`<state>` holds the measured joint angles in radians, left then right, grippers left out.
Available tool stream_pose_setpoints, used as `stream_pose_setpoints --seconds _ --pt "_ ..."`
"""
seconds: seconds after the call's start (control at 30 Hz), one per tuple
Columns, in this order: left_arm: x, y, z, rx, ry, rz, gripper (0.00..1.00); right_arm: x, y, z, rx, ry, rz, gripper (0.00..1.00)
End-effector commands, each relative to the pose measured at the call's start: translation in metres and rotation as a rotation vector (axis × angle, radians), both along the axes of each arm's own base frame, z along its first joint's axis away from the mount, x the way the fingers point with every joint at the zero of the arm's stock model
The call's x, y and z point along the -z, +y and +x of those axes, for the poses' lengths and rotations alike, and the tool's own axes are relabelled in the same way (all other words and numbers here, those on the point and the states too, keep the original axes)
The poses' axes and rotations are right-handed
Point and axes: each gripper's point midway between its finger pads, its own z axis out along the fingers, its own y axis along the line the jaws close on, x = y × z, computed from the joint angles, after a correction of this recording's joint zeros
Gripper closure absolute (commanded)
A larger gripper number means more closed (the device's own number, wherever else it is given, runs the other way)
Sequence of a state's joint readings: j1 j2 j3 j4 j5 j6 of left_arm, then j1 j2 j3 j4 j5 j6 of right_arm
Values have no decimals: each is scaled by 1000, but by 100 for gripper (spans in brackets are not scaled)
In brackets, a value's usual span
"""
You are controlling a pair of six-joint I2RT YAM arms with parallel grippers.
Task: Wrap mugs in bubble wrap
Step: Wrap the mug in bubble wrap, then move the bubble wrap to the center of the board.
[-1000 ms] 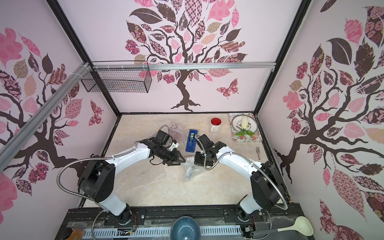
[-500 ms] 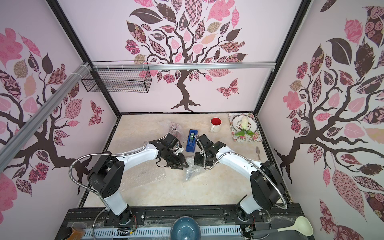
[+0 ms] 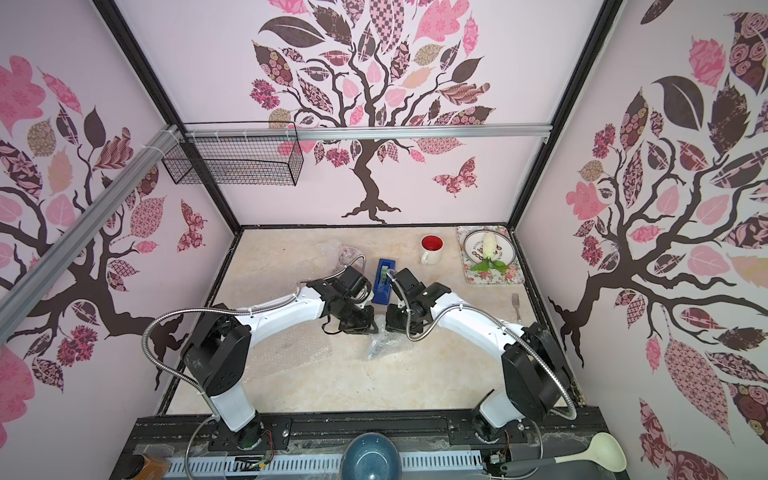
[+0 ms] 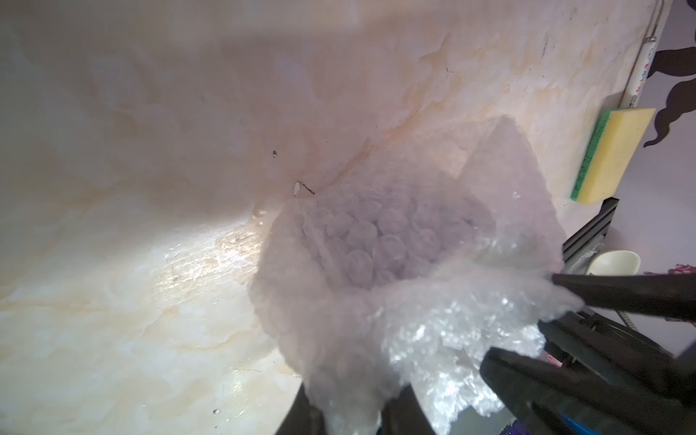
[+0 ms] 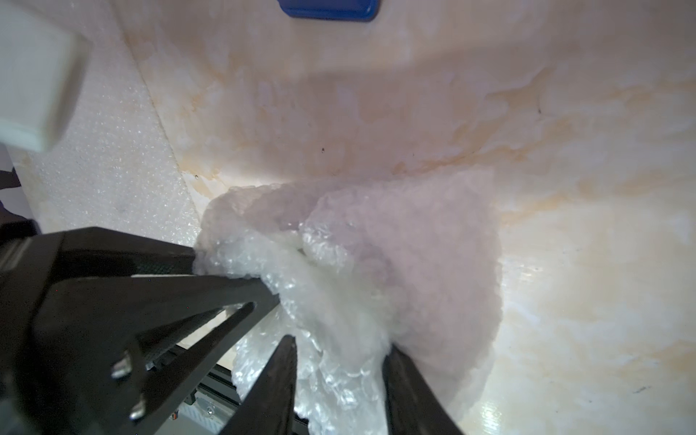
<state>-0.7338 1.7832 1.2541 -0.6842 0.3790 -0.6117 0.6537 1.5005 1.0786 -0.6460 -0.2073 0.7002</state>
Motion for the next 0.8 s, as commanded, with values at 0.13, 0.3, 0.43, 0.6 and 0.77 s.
stream_pose_setpoints --seconds 0.13,0.3,0.43,0.6,0.77 --pt "28 26 -8 31 14 215 90 -41 -32 23 100 -107 -37 42" --pt "27 23 -6 39 -4 234 93 -55 -66 33 184 -138 -16 35" --pt "21 16 -4 56 -29 240 96 -53 -63 33 164 -161 35 32" --pt "8 12 3 61 -69 254 100 -29 -52 20 149 -83 102 32" --pt "-8 21 12 54 -120 298 100 -24 -55 26 155 -125 85 30"
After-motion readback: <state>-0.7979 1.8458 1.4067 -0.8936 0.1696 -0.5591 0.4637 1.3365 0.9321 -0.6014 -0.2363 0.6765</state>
